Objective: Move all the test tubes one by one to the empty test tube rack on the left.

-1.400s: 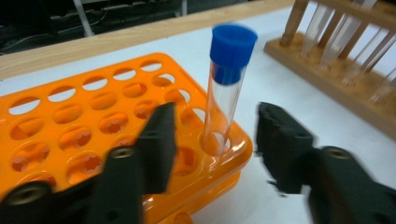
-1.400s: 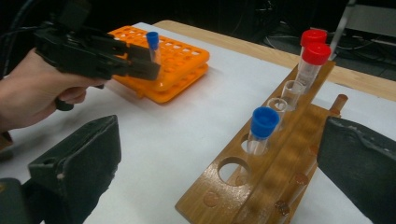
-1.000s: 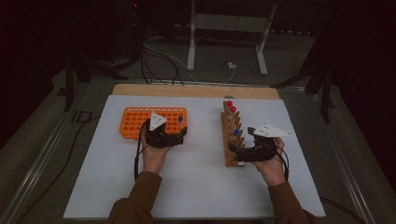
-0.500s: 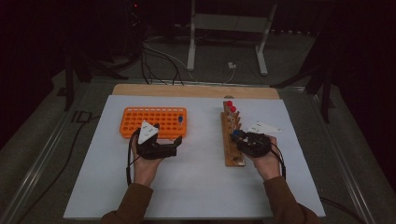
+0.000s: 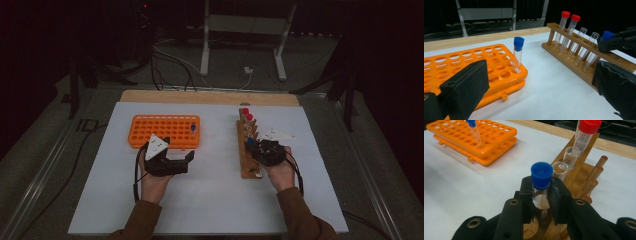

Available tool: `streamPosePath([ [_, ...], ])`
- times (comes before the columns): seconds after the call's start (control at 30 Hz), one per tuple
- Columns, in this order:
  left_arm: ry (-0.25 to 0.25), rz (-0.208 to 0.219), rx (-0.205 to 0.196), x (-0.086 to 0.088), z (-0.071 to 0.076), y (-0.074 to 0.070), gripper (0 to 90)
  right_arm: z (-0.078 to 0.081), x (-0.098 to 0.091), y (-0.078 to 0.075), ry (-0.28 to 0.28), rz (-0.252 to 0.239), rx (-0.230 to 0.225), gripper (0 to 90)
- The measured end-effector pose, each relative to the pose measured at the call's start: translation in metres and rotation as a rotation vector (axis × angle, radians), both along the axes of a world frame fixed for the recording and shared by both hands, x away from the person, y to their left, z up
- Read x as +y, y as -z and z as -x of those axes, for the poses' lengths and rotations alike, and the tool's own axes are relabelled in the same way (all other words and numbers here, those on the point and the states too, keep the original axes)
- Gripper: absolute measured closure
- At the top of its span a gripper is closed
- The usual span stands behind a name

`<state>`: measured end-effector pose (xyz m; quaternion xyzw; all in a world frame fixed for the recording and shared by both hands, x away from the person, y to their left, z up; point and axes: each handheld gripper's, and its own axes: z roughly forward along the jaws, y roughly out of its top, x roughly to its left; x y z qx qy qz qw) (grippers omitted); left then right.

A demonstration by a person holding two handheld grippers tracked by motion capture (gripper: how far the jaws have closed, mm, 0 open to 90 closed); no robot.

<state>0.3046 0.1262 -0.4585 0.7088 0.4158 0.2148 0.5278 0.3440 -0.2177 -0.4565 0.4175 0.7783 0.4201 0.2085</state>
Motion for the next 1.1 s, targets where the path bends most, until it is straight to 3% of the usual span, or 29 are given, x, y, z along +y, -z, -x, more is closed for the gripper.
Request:
streamPosePath([
  [0.13, 0.005, 0.002, 0.002, -0.001, 0.000, 0.001, 1.5, -0.001, 0.000, 0.001, 0.012, -0.012, 0.004, 73.4],
  [0.33, 0.006, 0.005, 0.003, -0.002, 0.001, 0.001, 1.5, 0.000, 0.001, 0.001, 0.021, 0.007, -0.016, 77.0],
  [0.53, 0.009, 0.001, 0.004, -0.003, 0.002, 0.001, 1.6, 0.005, -0.001, -0.009, 0.018, -0.005, -0.040, 77.1],
  [1.1, 0.037, -0.012, -0.019, -0.019, 0.001, -0.008, 1.6, 0.013, -0.002, -0.057, -0.021, -0.005, -0.109, 77.1],
])
